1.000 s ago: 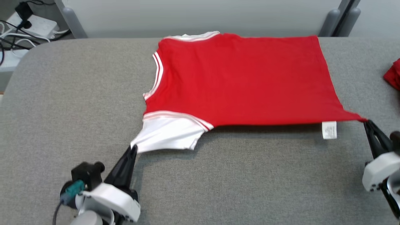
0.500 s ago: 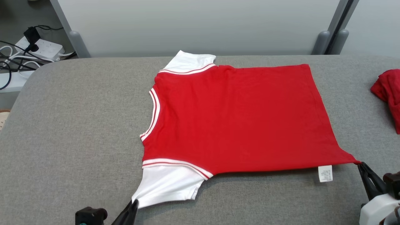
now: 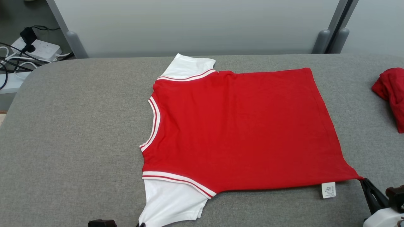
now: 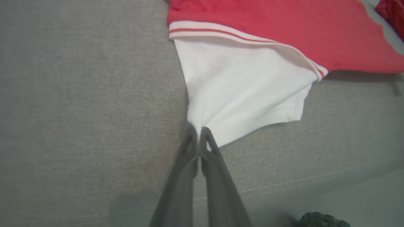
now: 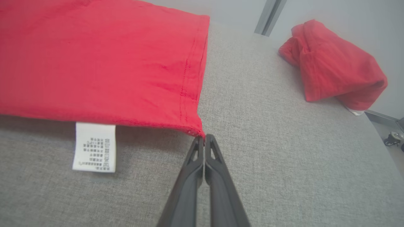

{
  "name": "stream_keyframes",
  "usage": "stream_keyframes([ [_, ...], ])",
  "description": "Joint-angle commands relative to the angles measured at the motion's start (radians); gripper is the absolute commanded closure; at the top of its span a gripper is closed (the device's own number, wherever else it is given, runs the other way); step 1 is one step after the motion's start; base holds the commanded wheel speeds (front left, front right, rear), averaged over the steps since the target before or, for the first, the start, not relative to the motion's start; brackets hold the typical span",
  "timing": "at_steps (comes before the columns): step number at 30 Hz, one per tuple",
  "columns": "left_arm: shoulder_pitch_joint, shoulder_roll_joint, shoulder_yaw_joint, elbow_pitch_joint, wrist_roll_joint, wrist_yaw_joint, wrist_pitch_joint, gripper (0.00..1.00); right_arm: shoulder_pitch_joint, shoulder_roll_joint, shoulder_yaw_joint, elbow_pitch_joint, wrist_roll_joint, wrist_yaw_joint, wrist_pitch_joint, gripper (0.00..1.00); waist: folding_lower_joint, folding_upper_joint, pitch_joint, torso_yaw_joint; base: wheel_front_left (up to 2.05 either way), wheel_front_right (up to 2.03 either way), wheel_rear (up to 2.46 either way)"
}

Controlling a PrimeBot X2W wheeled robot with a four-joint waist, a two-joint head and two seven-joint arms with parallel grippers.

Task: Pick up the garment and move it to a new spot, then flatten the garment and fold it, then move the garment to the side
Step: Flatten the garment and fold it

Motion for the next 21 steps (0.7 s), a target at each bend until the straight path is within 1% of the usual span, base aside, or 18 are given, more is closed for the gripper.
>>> stream_keyframes([
  [1, -0.068, 0.004, 0.031, 0.009, -0.010, -0.005, -0.005, 0.80, -0.006, -0.027, 0.014, -0.009, -0.007, 0.000, 0.000, 0.84, 0.0000, -0.0001, 0.002, -0.002, 0.00, 0.00, 0.00],
  [2, -0.073, -0.003, 0.028, 0.022, -0.013, -0.007, -0.004, 0.60, -0.007, -0.025, 0.013, -0.007, -0.007, 0.000, 0.000, 0.57, 0.0000, -0.0001, 0.002, -0.003, 0.00, 0.00, 0.00],
  [3, -0.073, -0.003, 0.028, 0.022, -0.013, -0.007, -0.004, 0.60, -0.007, -0.025, 0.013, -0.007, -0.007, 0.000, 0.000, 0.57, 0.0000, -0.0001, 0.002, -0.003, 0.00, 0.00, 0.00],
  [4, -0.077, -0.009, 0.028, 0.033, -0.016, -0.008, -0.005, 0.23, -0.008, -0.024, 0.013, -0.006, -0.008, 0.000, 0.000, 0.36, 0.0000, -0.0001, 0.002, -0.004, 0.00, 0.00, 0.00],
  [5, -0.081, -0.014, 0.029, 0.042, -0.017, -0.007, -0.009, 0.00, -0.009, -0.023, 0.011, -0.005, -0.009, 0.000, -0.001, 0.13, 0.0000, -0.0001, 0.001, -0.005, 0.00, 0.00, 0.00],
  [6, -0.083, -0.018, 0.030, 0.049, -0.018, -0.007, -0.013, 0.00, -0.009, -0.022, 0.007, -0.005, -0.010, 0.000, -0.003, 0.00, 0.0000, -0.0001, -0.001, -0.006, 0.00, 0.00, 0.00],
  [11, -0.083, -0.020, 0.044, 0.067, -0.019, 0.008, -0.031, 0.00, -0.004, -0.017, -0.028, -0.031, -0.025, 0.000, -0.023, 0.00, 0.0000, -0.0001, -0.009, -0.009, 0.00, 0.00, 0.00],
  [15, -0.071, -0.011, 0.077, 0.046, -0.018, 0.039, -0.064, 0.00, 0.002, -0.005, -0.060, -0.086, -0.036, 0.000, -0.040, 0.00, 0.0000, -0.0001, -0.017, -0.012, 0.00, 0.00, 0.00],
  [18, -0.062, -0.016, 0.117, 0.011, -0.019, 0.070, -0.114, 0.00, 0.010, 0.019, -0.081, -0.139, -0.034, 0.000, -0.049, 0.00, 0.0000, -0.0001, -0.029, -0.011, 0.00, 0.00, 0.00],
  [21, -0.063, -0.020, 0.141, -0.021, 0.003, 0.089, -0.179, 0.00, 0.026, 0.045, -0.083, -0.185, -0.027, 0.000, -0.054, 0.00, 0.0000, -0.0001, -0.047, -0.008, 0.00, 0.00, 0.00],
])
